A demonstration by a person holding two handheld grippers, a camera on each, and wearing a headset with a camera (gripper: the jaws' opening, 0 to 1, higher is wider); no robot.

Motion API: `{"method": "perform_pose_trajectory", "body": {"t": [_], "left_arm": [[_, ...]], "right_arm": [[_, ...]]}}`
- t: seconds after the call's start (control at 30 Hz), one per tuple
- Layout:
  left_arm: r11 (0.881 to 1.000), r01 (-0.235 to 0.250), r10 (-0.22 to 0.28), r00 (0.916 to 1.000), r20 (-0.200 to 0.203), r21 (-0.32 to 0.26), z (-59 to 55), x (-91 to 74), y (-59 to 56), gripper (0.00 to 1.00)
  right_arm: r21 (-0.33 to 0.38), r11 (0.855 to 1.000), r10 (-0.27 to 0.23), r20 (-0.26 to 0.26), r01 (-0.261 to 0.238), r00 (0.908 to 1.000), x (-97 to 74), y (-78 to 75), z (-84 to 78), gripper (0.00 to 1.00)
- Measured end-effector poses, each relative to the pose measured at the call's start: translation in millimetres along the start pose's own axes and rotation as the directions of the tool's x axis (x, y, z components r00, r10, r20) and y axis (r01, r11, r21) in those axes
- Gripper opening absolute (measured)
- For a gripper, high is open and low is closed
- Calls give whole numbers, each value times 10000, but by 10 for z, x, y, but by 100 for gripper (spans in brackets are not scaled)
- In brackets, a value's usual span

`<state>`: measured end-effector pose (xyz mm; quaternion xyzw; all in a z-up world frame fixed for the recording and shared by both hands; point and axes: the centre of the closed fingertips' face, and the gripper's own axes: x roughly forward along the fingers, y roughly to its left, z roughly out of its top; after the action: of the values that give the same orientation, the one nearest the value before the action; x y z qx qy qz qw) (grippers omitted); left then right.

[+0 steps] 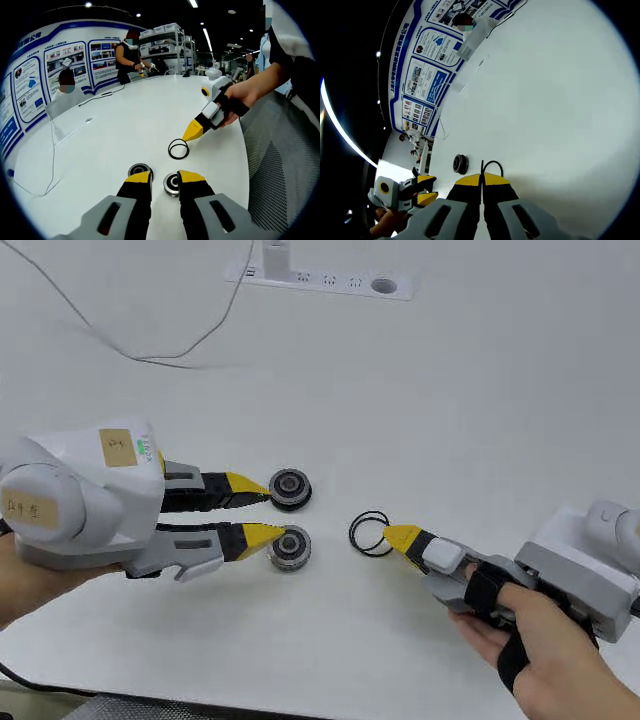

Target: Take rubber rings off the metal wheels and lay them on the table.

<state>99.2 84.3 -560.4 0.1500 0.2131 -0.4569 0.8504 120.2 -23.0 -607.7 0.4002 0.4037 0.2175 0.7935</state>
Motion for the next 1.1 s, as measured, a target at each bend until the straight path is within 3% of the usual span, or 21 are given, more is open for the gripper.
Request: {"method": "perform_pose_trajectory", "body": {"t": [0.13,0.37,0.47,0.77,1.1], "left_arm": [[10000,-11,11,10000,-2,-3,1,-2,5,21],[10000,0,0,10000,-43,-23,-8,-1,-1,21],[10000,14,-14,10000,-51,-41,-9,0,-6,21],[10000,-56,55,10000,-65,-83,-17,-1,23,20],[9994,-287,286,9996,-77,-169,-14,19,138,21]], "right_arm": [[-169,9996,-240,69,241,9997,-2,-45,25,2],[-1093,9914,-710,110,718,9974,-16,-98,48,3],[-1264,9880,-869,212,889,9960,-20,-124,62,10],[-1449,9856,-824,361,868,9959,-55,-76,69,11],[-1601,9867,-239,392,299,9989,-55,111,56,17]]}}
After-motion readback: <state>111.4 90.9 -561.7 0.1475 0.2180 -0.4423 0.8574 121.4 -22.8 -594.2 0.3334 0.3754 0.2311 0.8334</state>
